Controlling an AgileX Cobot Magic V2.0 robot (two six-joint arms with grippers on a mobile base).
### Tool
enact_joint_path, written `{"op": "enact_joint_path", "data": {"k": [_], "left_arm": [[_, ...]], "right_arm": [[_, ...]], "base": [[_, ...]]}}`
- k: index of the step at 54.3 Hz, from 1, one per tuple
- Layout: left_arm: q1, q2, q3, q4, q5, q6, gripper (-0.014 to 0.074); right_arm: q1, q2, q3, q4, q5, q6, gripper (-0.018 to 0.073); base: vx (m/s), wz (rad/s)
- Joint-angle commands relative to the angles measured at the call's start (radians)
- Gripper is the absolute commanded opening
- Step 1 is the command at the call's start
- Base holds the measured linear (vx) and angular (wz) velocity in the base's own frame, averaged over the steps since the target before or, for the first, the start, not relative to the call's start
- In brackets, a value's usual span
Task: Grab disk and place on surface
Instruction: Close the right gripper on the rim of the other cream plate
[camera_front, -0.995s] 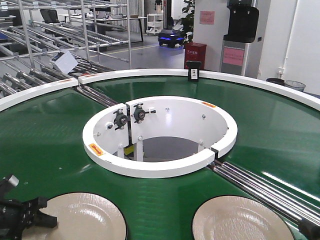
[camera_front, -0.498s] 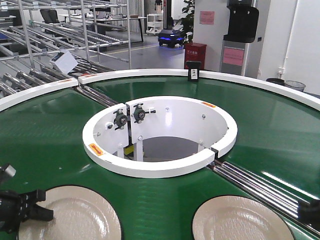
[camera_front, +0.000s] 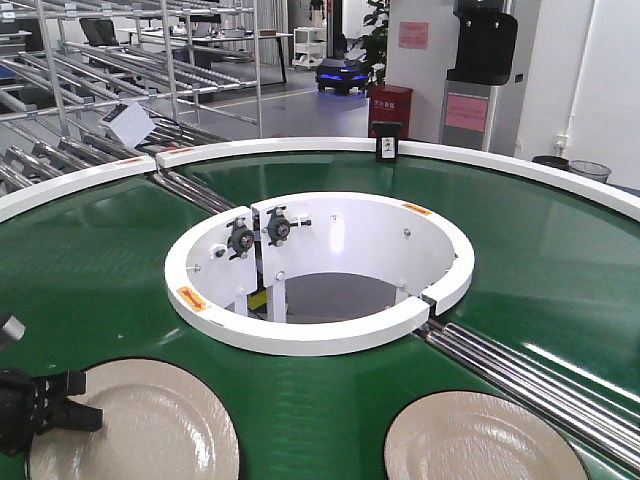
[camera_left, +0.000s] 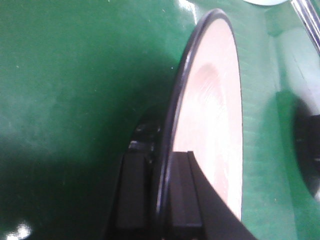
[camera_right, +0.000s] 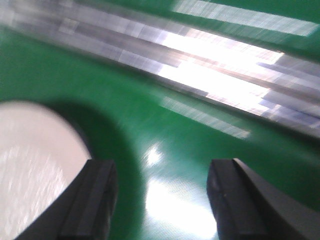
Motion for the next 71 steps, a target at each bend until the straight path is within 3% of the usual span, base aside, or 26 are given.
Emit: {"op": "enact_joint_path", "data": {"k": [1,4,9,22,43,60,71], "left_arm": [[0.000,-0.057,-0.029,-0.083,0.025,-0.011,-0.0007],[0.000,-0.057,-0.029,-0.083,0.026,-0.011,-0.0007],[0.000,-0.057,-0.029,-0.083,0.034,-0.011,-0.0007],[0.000,-0.055,-0.029,-0.083,0.041,-0.011,-0.0007],[0.000,-0.055,-0.029,-0.083,0.041,-0.011,-0.0007],[0.000,-0.055,-0.029,-0.083,0.040,-0.011,-0.0007],[0.000,-0.055,-0.029,-0.083,0.040,-0.011,-0.0007]], "right_arm": [[-0.009,0.035,-0.034,0.220,0.021,-0.224,0.0447],[-0.009,0.083,-0.034,0.336,0.041,-0.295,0.0447],[-0.009,0.140,-0.034,0.444,0.050,-0.403,0.0447],[0.001,0.239,-0.034,0.585,0.146,-0.561,0.0447],[0.159,0.265,-0.034,0.582,0.090,-0.618,0.0447],[0.169,0.303,-0.034,0.563,0.125,-0.622,0.0447],[0.169,0.373,-0.034,0.618,0.199,-0.633,0.0447]], "base": [[0.00,0.00],[0.00,0.00],[0.00,0.00],[0.00,0.00],[0.00,0.00],[0.00,0.00],[0.00,0.00]]}}
